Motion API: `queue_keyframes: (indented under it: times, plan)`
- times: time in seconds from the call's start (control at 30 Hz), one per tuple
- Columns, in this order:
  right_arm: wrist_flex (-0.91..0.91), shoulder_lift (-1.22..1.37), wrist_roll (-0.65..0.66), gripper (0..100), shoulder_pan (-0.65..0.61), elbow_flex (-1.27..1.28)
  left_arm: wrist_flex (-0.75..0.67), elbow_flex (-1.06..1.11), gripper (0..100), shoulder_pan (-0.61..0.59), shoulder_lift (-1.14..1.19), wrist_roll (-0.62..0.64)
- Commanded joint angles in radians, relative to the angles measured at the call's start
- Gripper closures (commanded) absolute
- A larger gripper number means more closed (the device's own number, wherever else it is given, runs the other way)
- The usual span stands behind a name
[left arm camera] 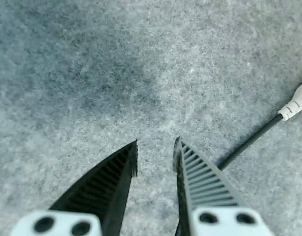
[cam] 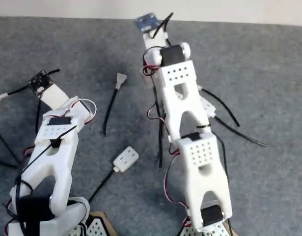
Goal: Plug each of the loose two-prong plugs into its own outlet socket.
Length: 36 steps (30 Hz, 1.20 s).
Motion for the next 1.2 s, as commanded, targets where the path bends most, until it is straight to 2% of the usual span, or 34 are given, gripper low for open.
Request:
queue_keyframes:
  times: [0.0, 0.17, 0.3, 0.37, 0.5, 0.63, 0.8, 1.17]
  plan:
    - [0.039, -0.303, 0.124, 99.5, -0.015, 0.305, -0.003, -0.025, 86, -0.004, -0.004, 0.003]
    - [0.039, -0.717, 0.301, 99.5, -0.061, 0.676, -0.003, -0.025, 86, -0.004, -0.004, 0.003]
    - [-0.002, -1.006, 0.439, 99.5, -0.010, 1.101, -0.003, -0.025, 86, -0.004, -0.004, 0.003]
    - [-0.139, -1.113, 0.465, 99.5, 0.067, 1.372, -0.003, -0.025, 86, -0.004, -0.004, 0.003]
    - [-0.553, -1.256, 0.479, 99.5, 0.236, 1.903, 0.002, -0.025, 86, -0.004, -0.004, 0.003]
    - [-0.805, -1.297, 0.479, 99.5, 0.275, 2.230, 0.002, -0.027, 86, -0.002, -0.005, 0.003]
    - [-0.937, -1.265, 0.514, 99.5, 0.277, 2.364, 0.002, -0.007, 86, 0.035, -0.005, 0.003]
    - [-0.944, -1.254, 0.535, 99.5, 0.312, 2.393, -0.002, -0.004, 86, 0.028, -0.005, 0.003]
